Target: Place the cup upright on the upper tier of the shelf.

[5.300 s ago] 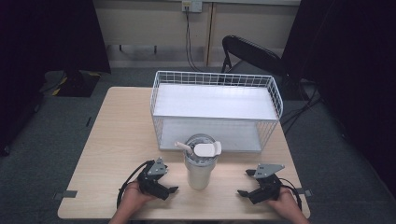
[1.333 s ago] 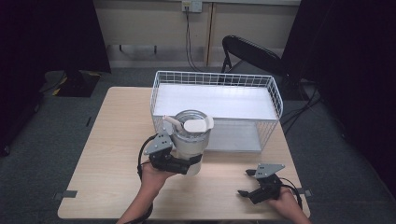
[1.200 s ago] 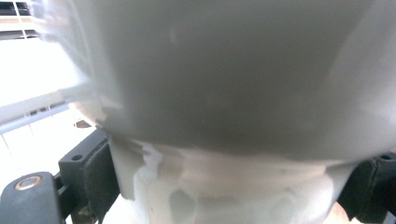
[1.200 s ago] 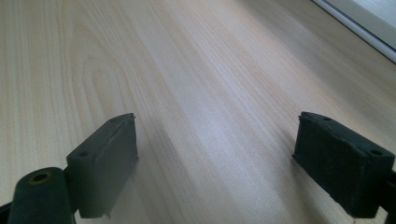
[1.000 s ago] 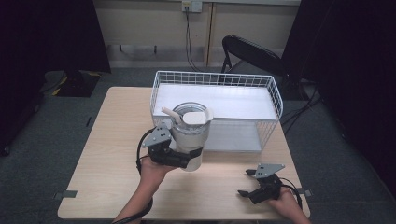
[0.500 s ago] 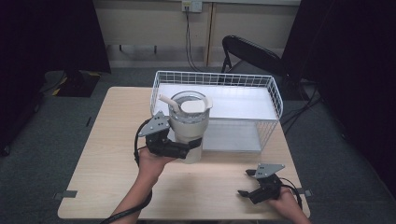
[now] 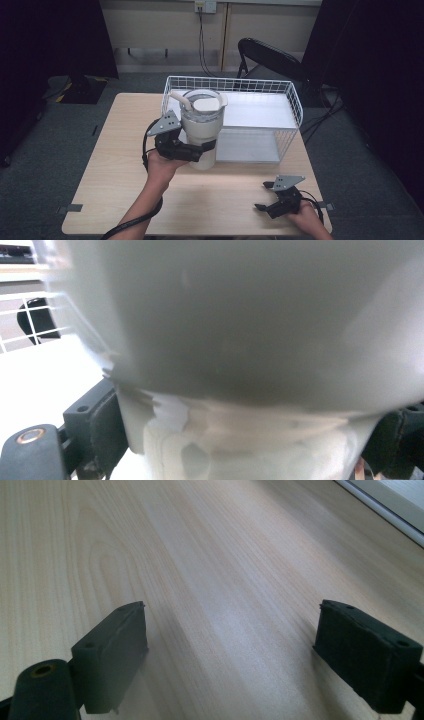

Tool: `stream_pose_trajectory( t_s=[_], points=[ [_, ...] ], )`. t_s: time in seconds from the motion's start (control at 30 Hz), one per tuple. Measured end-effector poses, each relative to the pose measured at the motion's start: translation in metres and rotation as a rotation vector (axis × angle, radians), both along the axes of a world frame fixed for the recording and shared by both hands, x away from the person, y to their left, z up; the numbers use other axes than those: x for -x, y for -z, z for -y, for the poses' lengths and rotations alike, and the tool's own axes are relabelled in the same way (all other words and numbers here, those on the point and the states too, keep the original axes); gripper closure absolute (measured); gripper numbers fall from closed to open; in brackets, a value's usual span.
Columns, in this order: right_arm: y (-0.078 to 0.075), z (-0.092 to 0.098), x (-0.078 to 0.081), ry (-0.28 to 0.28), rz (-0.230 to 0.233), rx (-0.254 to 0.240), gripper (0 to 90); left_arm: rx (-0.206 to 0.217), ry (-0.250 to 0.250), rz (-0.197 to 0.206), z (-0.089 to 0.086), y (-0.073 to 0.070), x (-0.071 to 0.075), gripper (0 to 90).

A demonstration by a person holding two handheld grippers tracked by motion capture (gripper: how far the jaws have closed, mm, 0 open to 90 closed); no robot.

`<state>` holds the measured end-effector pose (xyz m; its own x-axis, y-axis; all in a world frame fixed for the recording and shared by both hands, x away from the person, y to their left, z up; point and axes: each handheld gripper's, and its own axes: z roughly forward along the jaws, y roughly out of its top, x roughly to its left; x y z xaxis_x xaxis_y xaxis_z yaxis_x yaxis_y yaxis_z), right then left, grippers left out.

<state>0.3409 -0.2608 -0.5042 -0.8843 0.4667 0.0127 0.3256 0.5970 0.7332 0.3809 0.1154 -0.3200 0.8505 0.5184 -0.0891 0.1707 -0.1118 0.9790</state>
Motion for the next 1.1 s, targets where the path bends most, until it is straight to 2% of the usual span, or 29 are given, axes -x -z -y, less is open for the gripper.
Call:
stream_pose_trajectory(
  t_s=[0.43, 0.7, 1.1],
  points=[
    [0.000, 0.000, 0.000, -0.002, 0.001, 0.000, 12.8, -0.009, -0.015, -0.014, -0.002, -0.018, -0.008, 10.2],
    [0.000, 0.000, 0.000, -0.003, 0.001, -0.001, 12.8, -0.014, -0.018, -0.007, -0.001, -0.031, -0.013, 10.2],
    [0.000, 0.000, 0.000, -0.005, 0.002, -0.001, 12.8, -0.017, -0.034, -0.014, 0.000, -0.043, -0.018, 10.2]
  ],
)
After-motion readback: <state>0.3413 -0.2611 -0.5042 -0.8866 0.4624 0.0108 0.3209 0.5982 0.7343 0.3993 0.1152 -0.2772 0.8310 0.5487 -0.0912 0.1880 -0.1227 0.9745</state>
